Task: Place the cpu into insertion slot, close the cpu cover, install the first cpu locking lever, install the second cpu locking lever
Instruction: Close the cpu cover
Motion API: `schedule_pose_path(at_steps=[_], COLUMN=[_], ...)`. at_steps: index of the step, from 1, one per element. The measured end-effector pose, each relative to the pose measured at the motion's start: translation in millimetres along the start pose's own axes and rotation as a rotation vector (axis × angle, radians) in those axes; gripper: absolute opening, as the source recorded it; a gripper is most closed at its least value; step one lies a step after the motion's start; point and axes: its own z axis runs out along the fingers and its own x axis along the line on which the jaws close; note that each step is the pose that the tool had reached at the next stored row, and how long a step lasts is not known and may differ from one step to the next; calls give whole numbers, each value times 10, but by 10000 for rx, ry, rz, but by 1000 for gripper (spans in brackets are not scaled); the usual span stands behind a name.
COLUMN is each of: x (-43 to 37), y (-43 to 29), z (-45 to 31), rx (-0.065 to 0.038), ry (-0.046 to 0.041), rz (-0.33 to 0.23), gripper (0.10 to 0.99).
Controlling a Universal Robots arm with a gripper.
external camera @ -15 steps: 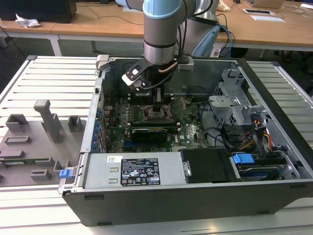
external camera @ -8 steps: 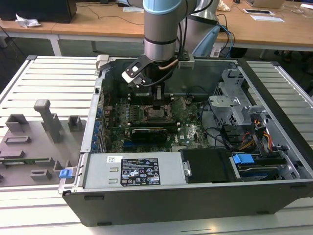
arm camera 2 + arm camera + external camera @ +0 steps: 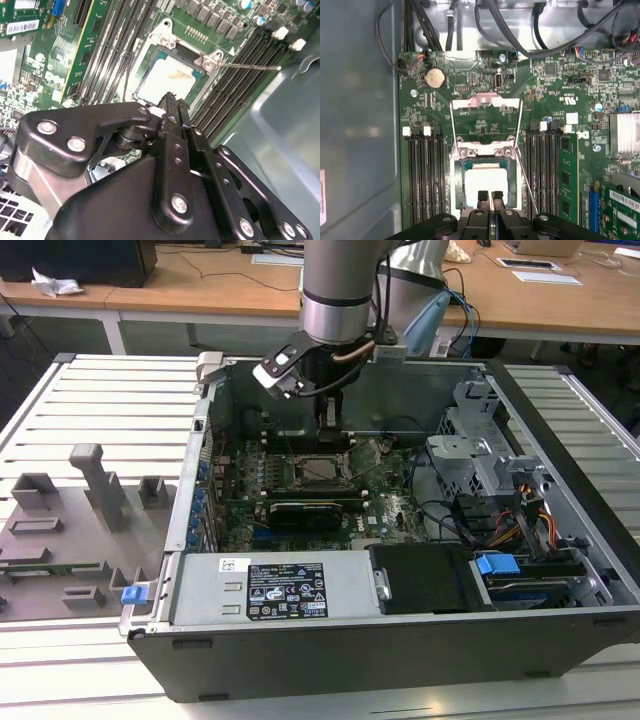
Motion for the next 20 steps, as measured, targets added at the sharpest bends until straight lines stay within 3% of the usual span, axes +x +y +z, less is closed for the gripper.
schedule_pose_path(at_steps=[3,8,14,20], x=[2,3,3,5], y=[50,75,101,180], z=[0,4,-57,-56], rx=[-1,-9,-2,1], ry=[1,11,13,11], rz=[-99,-1023,-1083,-1080], gripper=[165,165,165,165])
